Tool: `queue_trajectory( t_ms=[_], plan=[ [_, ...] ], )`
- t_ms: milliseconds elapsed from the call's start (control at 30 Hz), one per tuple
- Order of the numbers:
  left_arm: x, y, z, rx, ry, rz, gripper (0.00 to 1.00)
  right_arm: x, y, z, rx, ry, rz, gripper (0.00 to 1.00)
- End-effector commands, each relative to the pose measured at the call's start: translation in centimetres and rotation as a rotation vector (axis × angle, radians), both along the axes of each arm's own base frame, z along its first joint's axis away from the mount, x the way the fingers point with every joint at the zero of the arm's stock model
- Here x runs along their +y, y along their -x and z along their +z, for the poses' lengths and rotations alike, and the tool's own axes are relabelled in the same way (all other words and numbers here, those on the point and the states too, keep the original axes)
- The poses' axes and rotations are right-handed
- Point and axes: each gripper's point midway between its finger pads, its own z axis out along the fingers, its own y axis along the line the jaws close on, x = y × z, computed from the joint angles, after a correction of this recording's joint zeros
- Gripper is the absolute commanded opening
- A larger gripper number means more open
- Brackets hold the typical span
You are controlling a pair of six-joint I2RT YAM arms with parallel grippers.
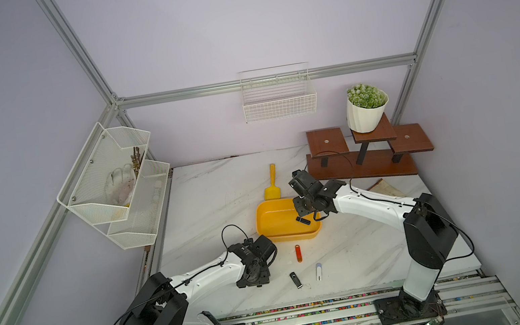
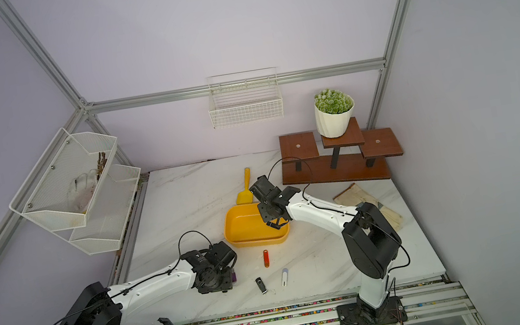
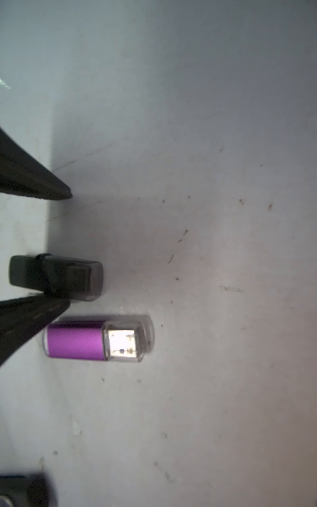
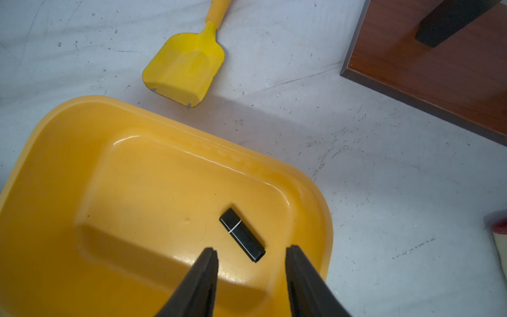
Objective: Put the usb flash drive into the storage box
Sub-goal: Pick up the USB flash from the center of the board, then place the USB flash in the storage box.
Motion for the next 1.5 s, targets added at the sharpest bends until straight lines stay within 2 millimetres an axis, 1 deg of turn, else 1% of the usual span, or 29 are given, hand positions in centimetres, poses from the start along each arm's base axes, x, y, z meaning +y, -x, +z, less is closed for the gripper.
queue_trajectory(
  t_ms=[0,200,400,600,700,733,833,900,967,1067,1167,1233,1333,1400,1467],
  plan=[
    [-0.2,-0.6,0.6,-0.019,-0.007,0.013,0.54,-0.6,0.1,1.4,-0.022,-0.007,-0.006,0.46],
    [-0.3,-0.7,0.7,-0.029,0.000,0.013,0.36,-0.8,0.4,1.8,-0.026,-0.011,-0.005,0.44],
    [-0.3,-0.4,0.2,-0.014,-0.002,0.017,0.29,-1.4,0.8,2.3,-0.034,-0.006,-0.015,0.43],
    [-0.2,-0.3,-0.2,-0.010,0.002,0.022,0.13,-1.9,1.5,2.9,-0.041,-0.016,-0.019,0.41],
    [-0.3,-0.3,-0.3,-0.007,0.000,0.018,0.02,-2.3,2.4,3.2,-0.031,-0.030,-0.016,0.41],
    [-0.3,-0.3,-0.3,-0.006,0.001,0.016,0.00,-2.2,2.9,3.3,-0.021,-0.041,-0.004,0.40],
    [-0.7,-0.6,0.0,-0.014,0.009,0.004,0.00,-2.2,4.8,4.1,-0.018,-0.095,0.015,0.40],
    [-0.8,-0.8,0.4,-0.017,0.008,-0.004,0.00,-2.6,6.1,4.3,-0.015,-0.101,0.008,0.39],
    [-0.9,-1.2,1.1,-0.027,0.001,-0.015,0.00,-2.9,7.6,4.3,-0.001,-0.108,0.006,0.39],
    [-1.2,-1.9,2.6,-0.046,-0.008,-0.028,0.00,-2.9,10.2,3.6,0.036,-0.124,0.018,0.39],
    [-1.7,-2.9,5.1,-0.074,-0.020,-0.049,0.00,-2.8,12.5,2.1,0.077,-0.143,0.021,0.39],
    [-1.5,-3.8,7.3,-0.108,-0.051,-0.061,0.00,-2.8,13.7,0.8,0.102,-0.157,0.015,0.38],
    [-1.5,-5.8,10.6,-0.175,-0.073,-0.087,0.00,-3.1,14.7,-0.4,0.121,-0.177,-0.004,0.37],
    [-1.4,-7.4,12.5,-0.213,-0.070,-0.095,0.00,-3.4,15.0,-0.7,0.121,-0.194,-0.019,0.37],
    [-1.6,-9.1,13.0,-0.219,-0.089,-0.108,0.00,-3.6,15.2,-0.5,0.116,-0.207,-0.036,0.37]
  ],
)
